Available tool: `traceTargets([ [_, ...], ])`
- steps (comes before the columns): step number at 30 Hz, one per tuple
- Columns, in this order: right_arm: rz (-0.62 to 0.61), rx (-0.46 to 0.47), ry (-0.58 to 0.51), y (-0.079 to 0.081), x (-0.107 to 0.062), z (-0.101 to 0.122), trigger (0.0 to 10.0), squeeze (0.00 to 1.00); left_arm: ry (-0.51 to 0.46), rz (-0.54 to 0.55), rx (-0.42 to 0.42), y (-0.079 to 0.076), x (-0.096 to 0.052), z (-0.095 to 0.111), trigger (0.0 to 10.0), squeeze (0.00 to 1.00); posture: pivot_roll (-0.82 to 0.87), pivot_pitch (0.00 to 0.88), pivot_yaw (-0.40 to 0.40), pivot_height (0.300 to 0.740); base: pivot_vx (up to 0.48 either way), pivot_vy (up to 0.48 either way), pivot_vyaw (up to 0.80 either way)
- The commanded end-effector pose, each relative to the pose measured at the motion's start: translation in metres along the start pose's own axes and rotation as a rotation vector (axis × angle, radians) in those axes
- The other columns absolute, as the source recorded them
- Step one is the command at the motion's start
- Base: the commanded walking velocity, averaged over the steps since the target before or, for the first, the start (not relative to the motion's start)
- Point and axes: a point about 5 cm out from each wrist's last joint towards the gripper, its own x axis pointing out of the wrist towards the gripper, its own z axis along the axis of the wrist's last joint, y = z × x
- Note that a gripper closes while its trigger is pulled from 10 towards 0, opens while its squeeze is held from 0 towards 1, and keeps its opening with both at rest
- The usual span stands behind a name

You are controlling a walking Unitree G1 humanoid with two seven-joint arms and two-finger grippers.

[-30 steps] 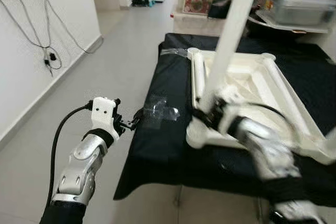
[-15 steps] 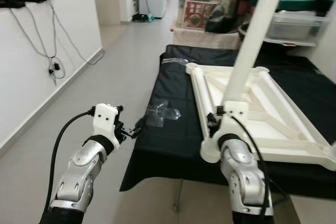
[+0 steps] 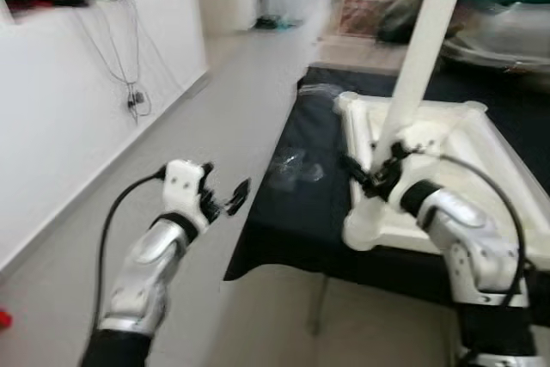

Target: Building children table

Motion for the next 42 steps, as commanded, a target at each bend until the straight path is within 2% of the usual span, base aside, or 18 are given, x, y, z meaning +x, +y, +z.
traceTargets([
  [1,0.147,0.030,0.064,0.015,0.008,-0.020,4.7,0.00,0.004,0.000,0.003,-0.001,0.001,0.000,10.0,0.00,0.09,0.000,-0.068,0.740,0.000,0.000,0.00],
  [2,0.174,0.028,0.089,0.014,0.010,-0.027,4.7,0.00,0.004,0.004,0.004,0.000,0.001,-0.001,10.0,0.00,0.09,0.000,-0.070,0.740,0.000,0.000,0.00],
  [3,0.151,0.035,0.119,0.011,0.014,-0.036,0.0,0.00,0.003,0.007,0.004,0.001,0.000,-0.001,10.0,0.00,0.10,0.000,-0.074,0.740,0.000,0.000,0.00],
  [5,0.094,0.053,0.138,0.005,0.019,-0.042,0.0,0.00,0.002,0.009,0.005,0.001,-0.001,0.000,10.0,0.00,0.10,0.000,-0.076,0.740,0.000,0.000,0.00],
  [8,-0.154,0.088,0.179,-0.015,0.027,-0.049,0.0,0.00,0.002,0.014,0.008,0.002,-0.002,0.000,10.0,0.00,0.11,0.000,-0.079,0.740,0.000,0.000,0.00],
  [11,-0.737,0.166,0.251,-0.049,0.011,-0.061,0.0,0.00,0.003,0.025,0.011,0.005,-0.005,0.000,10.0,0.00,0.11,0.000,-0.077,0.740,0.000,0.000,0.00],
  [17,-0.954,0.246,0.219,-0.046,-0.008,-0.069,0.0,0.00,0.003,0.027,0.010,0.004,-0.005,-0.002,10.0,0.00,0.10,0.000,-0.073,0.740,0.000,0.000,0.00],
  [18,-0.874,0.245,0.214,-0.024,0.003,-0.068,3.5,0.00,0.003,0.022,0.007,0.002,-0.004,-0.001,10.0,0.00,0.10,0.000,-0.068,0.740,0.000,0.000,0.00],
  [19,-0.814,0.248,0.207,-0.007,0.010,-0.066,3.5,0.00,0.002,0.018,0.006,0.001,-0.003,-0.001,10.0,0.00,0.10,0.000,-0.068,0.740,0.000,0.000,0.00],
  [20,-0.814,0.248,0.207,-0.007,0.010,-0.066,3.5,0.00,0.002,0.018,0.006,0.001,-0.003,-0.001,10.0,0.00,0.10,0.000,-0.068,0.740,0.000,0.000,0.00],
  [21,-0.738,0.243,0.179,0.013,0.017,-0.061,10.0,0.00,0.002,0.015,0.004,0.000,-0.003,-0.001,10.0,0.00,0.10,0.000,-0.062,0.740,0.000,0.000,0.00],
  [26,-0.603,0.215,0.087,0.046,0.031,-0.041,10.0,0.01,0.002,0.012,0.003,0.000,-0.002,-0.001,10.0,0.00,0.09,0.000,-0.061,0.740,0.000,0.000,0.00],
  [27,-0.582,0.205,0.038,0.043,0.031,-0.032,10.0,1.00,0.001,0.012,0.003,0.001,-0.001,-0.001,10.0,0.00,0.09,0.000,-0.062,0.740,0.000,0.000,0.00],
  [33,-0.568,0.156,0.003,0.022,0.030,-0.017,10.0,1.00,-0.001,0.010,0.000,0.000,0.000,-0.001,10.0,0.00,0.08,0.000,-0.065,0.740,0.000,0.000,0.00],
  [34,-0.507,0.161,-0.013,0.013,0.031,-0.010,10.0,0.00,-0.001,0.009,-0.003,-0.001,0.000,-0.001,10.0,0.00,0.08,0.000,-0.067,0.740,0.000,0.000,0.00],
  [37,-0.257,0.219,-0.087,0.007,0.029,0.009,10.0,0.00,-0.001,0.010,-0.007,-0.002,-0.001,-0.002,10.0,0.00,0.09,0.000,-0.068,0.740,0.000,0.000,0.00],
  [39,0.101,0.136,-0.142,0.015,0.016,0.018,10.0,0.00,-0.001,0.010,-0.009,-0.002,-0.001,-0.002,10.0,0.00,0.08,0.000,-0.066,0.740,0.000,0.000,0.00],
  [42,0.221,0.112,-0.136,0.019,0.012,0.016,10.0,0.00,-0.001,0.009,-0.009,-0.002,0.000,-0.002,10.0,0.00,0.08,0.000,-0.066,0.740,0.000,0.000,0.00],
])
